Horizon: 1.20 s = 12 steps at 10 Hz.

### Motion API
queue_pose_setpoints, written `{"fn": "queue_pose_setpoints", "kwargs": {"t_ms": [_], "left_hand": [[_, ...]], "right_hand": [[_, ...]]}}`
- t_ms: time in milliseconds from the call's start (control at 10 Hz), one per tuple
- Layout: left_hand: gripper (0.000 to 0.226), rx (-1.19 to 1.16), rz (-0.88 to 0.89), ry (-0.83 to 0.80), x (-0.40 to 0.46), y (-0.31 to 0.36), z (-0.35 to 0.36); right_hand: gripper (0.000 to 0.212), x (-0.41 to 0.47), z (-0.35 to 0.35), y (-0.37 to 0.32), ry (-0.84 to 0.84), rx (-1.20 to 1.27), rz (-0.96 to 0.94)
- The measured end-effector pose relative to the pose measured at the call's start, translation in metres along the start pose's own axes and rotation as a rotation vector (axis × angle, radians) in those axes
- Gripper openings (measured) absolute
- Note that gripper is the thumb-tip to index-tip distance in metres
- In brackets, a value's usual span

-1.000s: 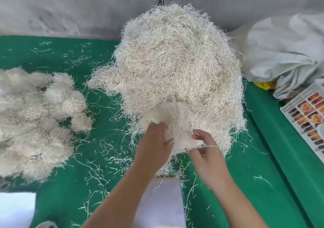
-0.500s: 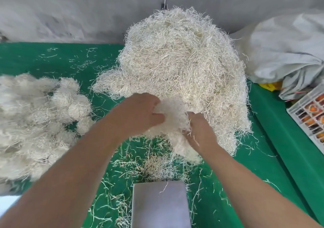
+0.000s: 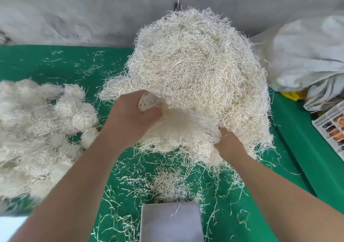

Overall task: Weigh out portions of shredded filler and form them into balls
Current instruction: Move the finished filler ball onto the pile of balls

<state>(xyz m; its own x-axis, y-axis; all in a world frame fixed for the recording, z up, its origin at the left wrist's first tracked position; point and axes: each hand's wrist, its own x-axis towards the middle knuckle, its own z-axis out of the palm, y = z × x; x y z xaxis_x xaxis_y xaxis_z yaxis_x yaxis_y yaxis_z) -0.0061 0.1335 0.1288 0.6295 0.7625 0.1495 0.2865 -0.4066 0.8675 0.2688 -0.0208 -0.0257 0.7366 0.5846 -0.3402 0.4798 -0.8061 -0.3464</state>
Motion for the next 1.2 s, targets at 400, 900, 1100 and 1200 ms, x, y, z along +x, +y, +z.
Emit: {"fn": "queue_pose_setpoints", "kwargs": {"t_ms": [400, 900, 1100, 1200], "left_hand": [[0.02, -0.859, -0.267, 0.387, 0.04, 0.061, -0.009], [0.015, -1.112, -0.267, 0.112, 0.012, 0.073, 0.037], [0.012, -0.975, -0.349, 0.109, -0.004, 0.048, 0.05], [0.044, -0.759, -0.258, -0.122, -0.019, 0.024, 0.064]], "right_hand": [[0.069, 0.002, 0.018, 0.051, -0.308, -0.31, 0.191], [0.114, -0.104, -0.086, -0.055, -0.31, 0.12, -0.396], [0.031, -0.113, -0.047, -0.084, -0.111, 0.664, -0.185], [0.042, -0.129, -0.049, -0.082, -0.18, 0.876, -0.062]]}}
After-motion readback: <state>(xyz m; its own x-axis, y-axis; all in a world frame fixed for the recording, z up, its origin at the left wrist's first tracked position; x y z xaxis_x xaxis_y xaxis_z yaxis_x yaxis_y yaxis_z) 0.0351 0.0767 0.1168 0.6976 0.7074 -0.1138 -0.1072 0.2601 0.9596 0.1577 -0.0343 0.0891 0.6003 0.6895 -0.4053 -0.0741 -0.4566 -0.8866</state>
